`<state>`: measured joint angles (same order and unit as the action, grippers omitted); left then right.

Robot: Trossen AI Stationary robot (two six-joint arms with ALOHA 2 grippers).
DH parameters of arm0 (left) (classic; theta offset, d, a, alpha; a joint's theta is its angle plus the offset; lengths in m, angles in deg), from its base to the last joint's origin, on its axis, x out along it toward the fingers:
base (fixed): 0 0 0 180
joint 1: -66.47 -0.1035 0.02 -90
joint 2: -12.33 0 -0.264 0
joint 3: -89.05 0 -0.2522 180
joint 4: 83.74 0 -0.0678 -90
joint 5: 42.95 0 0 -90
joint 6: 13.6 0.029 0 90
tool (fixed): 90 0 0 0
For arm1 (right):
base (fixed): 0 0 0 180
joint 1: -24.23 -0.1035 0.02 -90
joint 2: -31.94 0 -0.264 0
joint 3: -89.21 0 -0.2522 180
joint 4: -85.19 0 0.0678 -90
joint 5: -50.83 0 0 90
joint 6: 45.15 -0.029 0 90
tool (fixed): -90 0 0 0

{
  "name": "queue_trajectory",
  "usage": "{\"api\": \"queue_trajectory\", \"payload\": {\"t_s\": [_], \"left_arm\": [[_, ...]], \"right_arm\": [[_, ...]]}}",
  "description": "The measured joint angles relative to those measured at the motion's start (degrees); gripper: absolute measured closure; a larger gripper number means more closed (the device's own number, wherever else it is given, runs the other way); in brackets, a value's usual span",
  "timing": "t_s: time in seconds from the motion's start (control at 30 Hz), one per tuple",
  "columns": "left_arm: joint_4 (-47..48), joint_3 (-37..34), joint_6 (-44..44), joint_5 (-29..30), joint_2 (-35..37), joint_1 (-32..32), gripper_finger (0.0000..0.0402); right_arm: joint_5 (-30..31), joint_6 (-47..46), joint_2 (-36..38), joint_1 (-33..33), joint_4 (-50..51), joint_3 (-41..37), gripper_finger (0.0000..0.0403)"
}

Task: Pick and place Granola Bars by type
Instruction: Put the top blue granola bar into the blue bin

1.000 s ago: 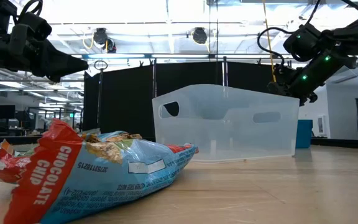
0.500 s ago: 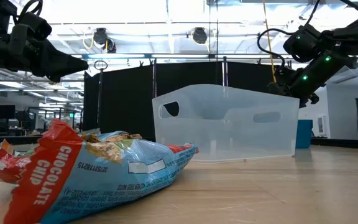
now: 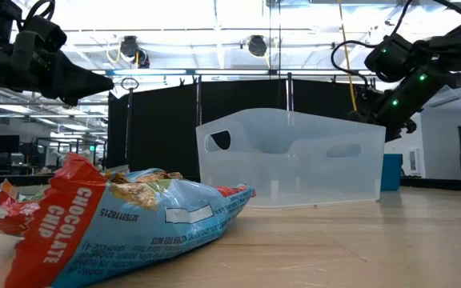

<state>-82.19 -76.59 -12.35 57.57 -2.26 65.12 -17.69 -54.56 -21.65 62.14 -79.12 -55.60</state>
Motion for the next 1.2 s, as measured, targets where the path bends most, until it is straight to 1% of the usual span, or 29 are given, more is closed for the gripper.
{"api": "queue_trajectory", "payload": {"t_s": [0.07, 0.27, 0.47, 0.53, 0.57, 0.8, 0.87, 0.93, 1.0, 1.1, 1.2], "left_arm": [[0.0, 0.0, 0.0, 0.0, 0.0, 0.0, 0.0325], [0.0, 0.0, 0.0, 0.0, 0.0, 0.0, 0.0325], [0.0, 0.0, 0.0, 0.0, 0.0, 0.0, 0.0325], [0.0, 0.0, 0.0, 0.0, 0.0, 0.0, 0.0325], [0.0, 0.0, 0.0, 0.0, 0.0, 0.0, 0.0325], [0.0, 0.0, 0.0, 0.0, 0.0, 0.0, 0.0325], [0.0, 0.0, 0.0, 0.0, 0.0, 0.0, 0.0325], [0.0, 0.0, 0.0, 0.0, 0.0, 0.0, 0.0325], [0.0, 0.0, 0.0, 0.0, 0.0, 0.0, 0.0325], [0.0, 0.0, 0.0, 0.0, 0.0, 0.0, 0.0325], [0.0, 0.0, 0.0, 0.0, 0.0, 0.0, 0.0325]], "right_arm": [[1.1, -0.1, 0.0, 0.0, 0.5, 0.0, 0.0188], [0.9, -0.4, 0.0, -0.5, 0.5, 0.0, 0.0172], [0.6, -0.4, 0.0, -0.5, 0.1, 0.0, 0.0171], [-2.2, -0.5, 0.0, -0.5, -0.8, 0.0, 0.0171], [-4.6, -0.5, 0.0, -0.5, -1.6, 0.0, 0.0171], [-26.4, -2.0, 0.0, -0.7, -9.9, 0.0, 0.0172], [-31.2, -2.1, 0.0, -1.3, -12.0, 0.0, 0.0175], [-34.4, -2.2, 0.0, -2.5, -14.2, 0.0, 0.0178], [-36.1, -2.9, 0.0, -4.1, -16.4, 0.0, 0.0178], [-37.9, -4.3, 0.0, -7.4, -19.7, 0.0, 0.0178], [-38.1, -5.2, 0.0, -12.1, -23.4, 0.0, 0.018]]}}
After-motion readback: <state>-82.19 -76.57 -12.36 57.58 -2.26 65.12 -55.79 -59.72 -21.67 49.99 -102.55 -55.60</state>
